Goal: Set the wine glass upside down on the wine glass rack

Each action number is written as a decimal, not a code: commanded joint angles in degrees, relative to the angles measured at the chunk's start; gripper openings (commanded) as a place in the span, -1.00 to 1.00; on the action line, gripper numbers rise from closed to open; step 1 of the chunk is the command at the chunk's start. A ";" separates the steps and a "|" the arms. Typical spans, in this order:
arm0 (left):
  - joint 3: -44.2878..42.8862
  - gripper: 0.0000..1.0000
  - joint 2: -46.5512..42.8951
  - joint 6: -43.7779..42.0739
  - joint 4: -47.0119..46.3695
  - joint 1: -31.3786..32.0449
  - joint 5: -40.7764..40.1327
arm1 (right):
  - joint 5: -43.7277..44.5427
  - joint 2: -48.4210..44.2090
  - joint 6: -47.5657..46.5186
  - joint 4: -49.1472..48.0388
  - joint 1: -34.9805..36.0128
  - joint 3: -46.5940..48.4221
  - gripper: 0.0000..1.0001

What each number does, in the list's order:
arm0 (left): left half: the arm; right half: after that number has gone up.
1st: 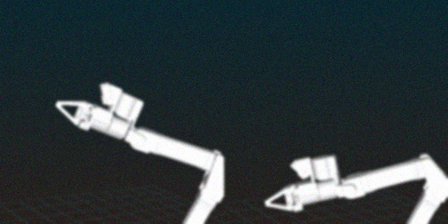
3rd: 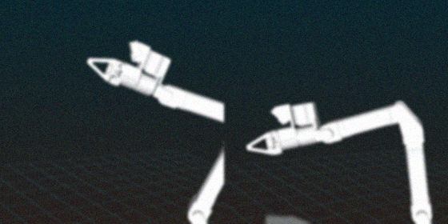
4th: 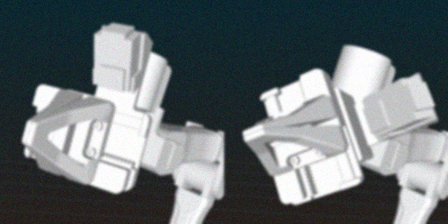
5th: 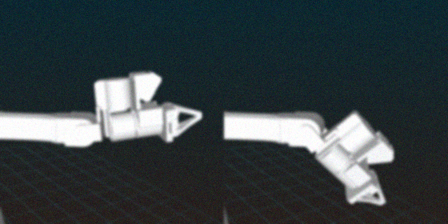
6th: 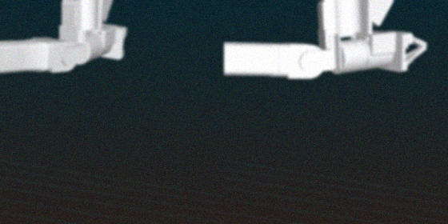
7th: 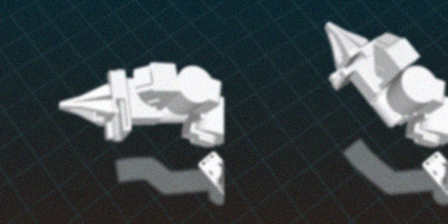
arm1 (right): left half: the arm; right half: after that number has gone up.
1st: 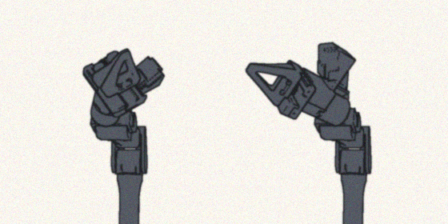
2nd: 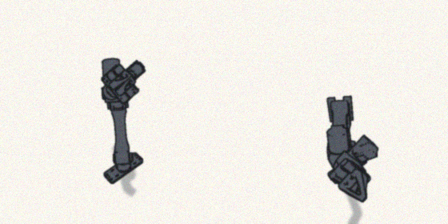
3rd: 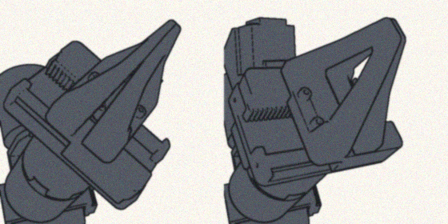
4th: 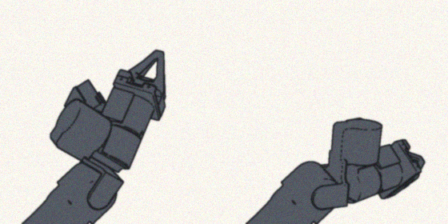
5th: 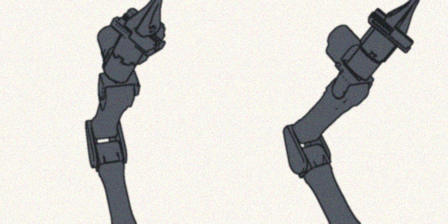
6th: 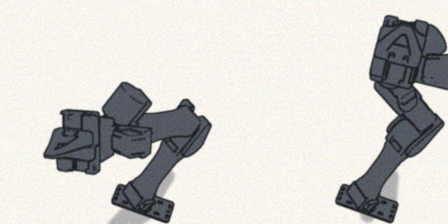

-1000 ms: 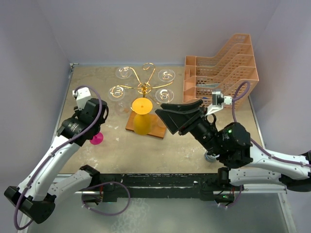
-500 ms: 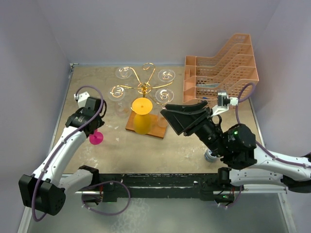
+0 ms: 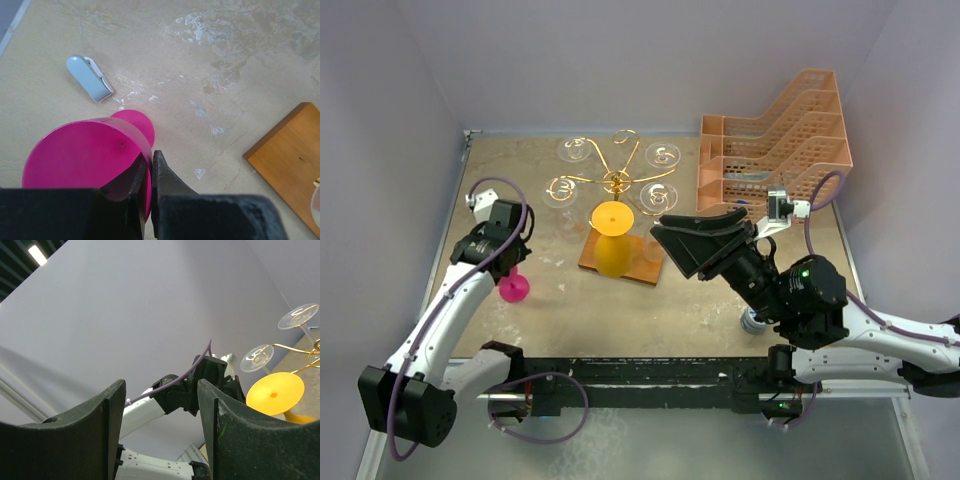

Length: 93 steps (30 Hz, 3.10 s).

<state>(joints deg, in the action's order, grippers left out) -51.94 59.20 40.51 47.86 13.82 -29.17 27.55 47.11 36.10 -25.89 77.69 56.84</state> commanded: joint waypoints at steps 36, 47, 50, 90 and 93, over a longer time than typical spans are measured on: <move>-30.99 -1.00 -18.47 -1.35 -34.98 -0.47 34.25 | 14.18 13.12 19.53 -15.63 0.04 6.84 0.20; -22.57 -1.00 -20.16 12.29 -51.54 -0.47 41.26 | 9.89 20.11 20.40 -16.85 -0.58 13.34 0.36; -21.24 -1.00 -19.54 16.04 -56.23 -0.46 43.51 | 8.18 20.91 21.79 -16.94 -1.26 14.60 0.35; -12.08 -1.00 -19.08 29.76 -74.08 -0.47 52.86 | 2.49 30.27 31.74 -30.72 -10.29 19.04 0.19; -11.49 -1.00 -18.77 30.85 -75.14 -0.48 53.39 | 4.50 30.49 31.90 -31.64 -10.28 19.06 0.09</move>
<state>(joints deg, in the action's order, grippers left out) -63.83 39.86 68.64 -22.37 13.56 23.24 29.23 78.26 66.96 -52.14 67.46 73.36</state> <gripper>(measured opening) 0.009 0.572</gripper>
